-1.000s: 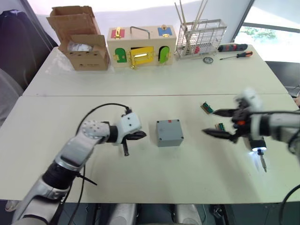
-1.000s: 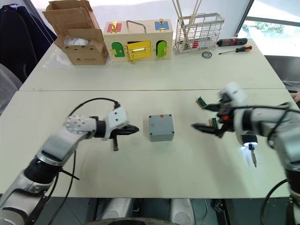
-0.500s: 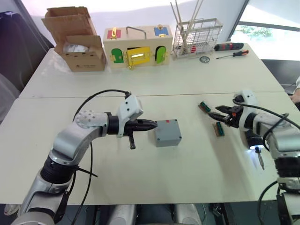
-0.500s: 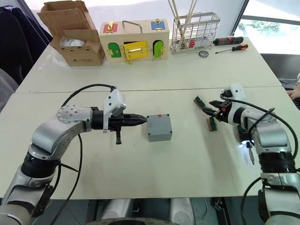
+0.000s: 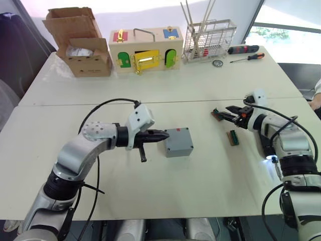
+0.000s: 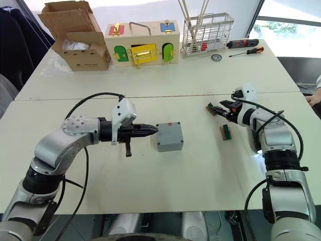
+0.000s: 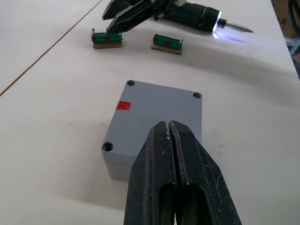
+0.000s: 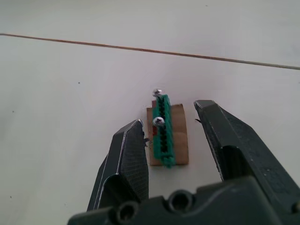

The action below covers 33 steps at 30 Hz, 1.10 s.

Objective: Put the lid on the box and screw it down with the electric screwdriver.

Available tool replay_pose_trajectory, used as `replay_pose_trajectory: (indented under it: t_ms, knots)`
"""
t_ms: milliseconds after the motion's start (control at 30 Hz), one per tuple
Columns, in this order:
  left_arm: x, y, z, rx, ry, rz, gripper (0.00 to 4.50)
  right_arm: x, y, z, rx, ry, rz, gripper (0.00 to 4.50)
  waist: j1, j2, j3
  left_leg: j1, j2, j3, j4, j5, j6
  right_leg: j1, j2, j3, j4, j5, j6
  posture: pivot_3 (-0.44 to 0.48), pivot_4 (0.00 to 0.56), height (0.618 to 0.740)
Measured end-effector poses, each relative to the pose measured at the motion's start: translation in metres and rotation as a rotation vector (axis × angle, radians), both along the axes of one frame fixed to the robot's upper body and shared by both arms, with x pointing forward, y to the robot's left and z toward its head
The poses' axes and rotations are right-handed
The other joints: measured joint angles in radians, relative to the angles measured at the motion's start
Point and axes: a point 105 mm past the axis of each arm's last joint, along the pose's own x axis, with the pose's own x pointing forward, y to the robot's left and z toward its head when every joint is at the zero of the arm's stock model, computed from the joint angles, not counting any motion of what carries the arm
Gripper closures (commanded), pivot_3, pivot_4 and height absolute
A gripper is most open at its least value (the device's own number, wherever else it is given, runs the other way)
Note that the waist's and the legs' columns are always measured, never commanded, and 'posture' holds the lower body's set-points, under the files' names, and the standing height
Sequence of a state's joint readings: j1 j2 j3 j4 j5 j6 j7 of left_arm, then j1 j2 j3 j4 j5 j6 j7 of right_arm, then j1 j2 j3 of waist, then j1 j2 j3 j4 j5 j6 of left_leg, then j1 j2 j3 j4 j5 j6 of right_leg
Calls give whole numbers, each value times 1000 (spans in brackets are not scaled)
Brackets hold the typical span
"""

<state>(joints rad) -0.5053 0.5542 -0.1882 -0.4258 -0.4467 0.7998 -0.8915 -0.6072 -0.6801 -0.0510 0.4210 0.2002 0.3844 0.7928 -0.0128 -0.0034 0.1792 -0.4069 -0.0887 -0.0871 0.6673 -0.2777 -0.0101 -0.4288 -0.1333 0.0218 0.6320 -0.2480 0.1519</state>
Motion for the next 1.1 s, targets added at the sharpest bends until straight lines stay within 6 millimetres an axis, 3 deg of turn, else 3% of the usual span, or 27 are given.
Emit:
replay_pose_trajectory:
  t_ms: [100,167,200,600,900,1000,1100]
  knots:
    - [-1,-1,1,0,-7,-5,4500,0,0,-2,3,5,-2,3285,1,0,0,0,0,0,0,0,0,0,0,0,0,0,0,0,150,734]
    - [-1,0,1,0,-7,-3,4500,1,0,-3,3,5,-5,4346,0,0,0,0,0,0,0,0,0,0,0,0,0,0,0,0,150,734]
    - [-1,0,1,0,-7,-2,4500,1,0,-4,4,5,-5,4463,0,0,0,0,0,0,0,0,0,0,0,0,0,0,0,0,150,734]
    - [-4,0,-7,13,19,-5,4500,3,5,-1,36,-6,-9,4463,0,0,0,0,0,0,0,0,0,0,0,0,0,0,0,0,150,734]
    - [-4,3,-7,24,20,-7,4500,-1,6,43,132,-125,-37,4463,0,0,0,0,0,0,0,0,0,0,0,0,0,0,0,0,150,734]
    - [-3,8,-6,39,17,0,4500,-14,27,64,160,-161,63,4463,0,0,0,0,0,-1,0,0,0,0,0,0,0,0,0,0,150,734]
    - [-2,19,-4,58,14,17,4500,-37,54,66,177,-121,210,4463,0,0,0,0,0,-1,0,0,0,0,0,0,0,0,0,0,150,734]
